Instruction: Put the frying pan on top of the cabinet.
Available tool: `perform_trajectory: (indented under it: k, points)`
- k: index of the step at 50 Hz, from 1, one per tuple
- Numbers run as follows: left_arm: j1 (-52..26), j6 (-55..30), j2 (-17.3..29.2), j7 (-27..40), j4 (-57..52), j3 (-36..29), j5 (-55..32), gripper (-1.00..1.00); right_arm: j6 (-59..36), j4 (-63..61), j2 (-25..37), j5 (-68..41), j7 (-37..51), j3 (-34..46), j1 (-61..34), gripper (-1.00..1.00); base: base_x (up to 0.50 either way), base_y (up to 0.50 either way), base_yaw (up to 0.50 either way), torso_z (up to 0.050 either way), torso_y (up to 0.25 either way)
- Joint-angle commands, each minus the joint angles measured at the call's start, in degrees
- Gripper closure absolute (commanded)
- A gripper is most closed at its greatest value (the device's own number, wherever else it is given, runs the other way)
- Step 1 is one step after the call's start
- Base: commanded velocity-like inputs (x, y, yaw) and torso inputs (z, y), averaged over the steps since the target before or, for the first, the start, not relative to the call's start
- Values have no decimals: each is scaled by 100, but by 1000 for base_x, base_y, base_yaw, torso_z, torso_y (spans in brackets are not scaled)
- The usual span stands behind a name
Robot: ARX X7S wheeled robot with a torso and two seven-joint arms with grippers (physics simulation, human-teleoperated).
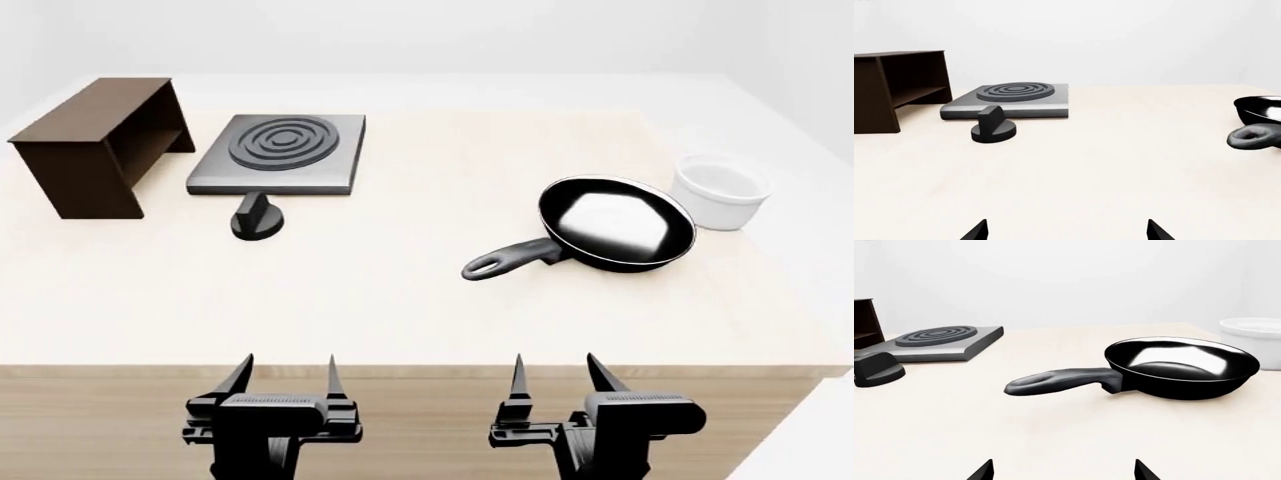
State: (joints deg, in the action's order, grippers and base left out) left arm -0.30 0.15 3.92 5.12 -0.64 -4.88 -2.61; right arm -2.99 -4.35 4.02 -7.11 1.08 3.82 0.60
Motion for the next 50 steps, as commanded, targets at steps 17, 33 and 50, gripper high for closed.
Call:
perform_trajectory:
  k: [17,33,50]
  points:
    - [-425,-1446,284,317,-1414,-147,-289,-100,-1993,-1819,475,-638,608,-129,-548,-100,0,-436,0,0,0]
    - [-1214,-2825,491,580,-2356,-35,-460,-100,-3091,-3158,779,-724,860,-115,-925,-100,344,0,0,0,0]
    - [-1274,-2856,551,662,-2380,-67,-520,-100,-3119,-3181,836,-778,923,-106,-968,-100,500,0,0,0,0]
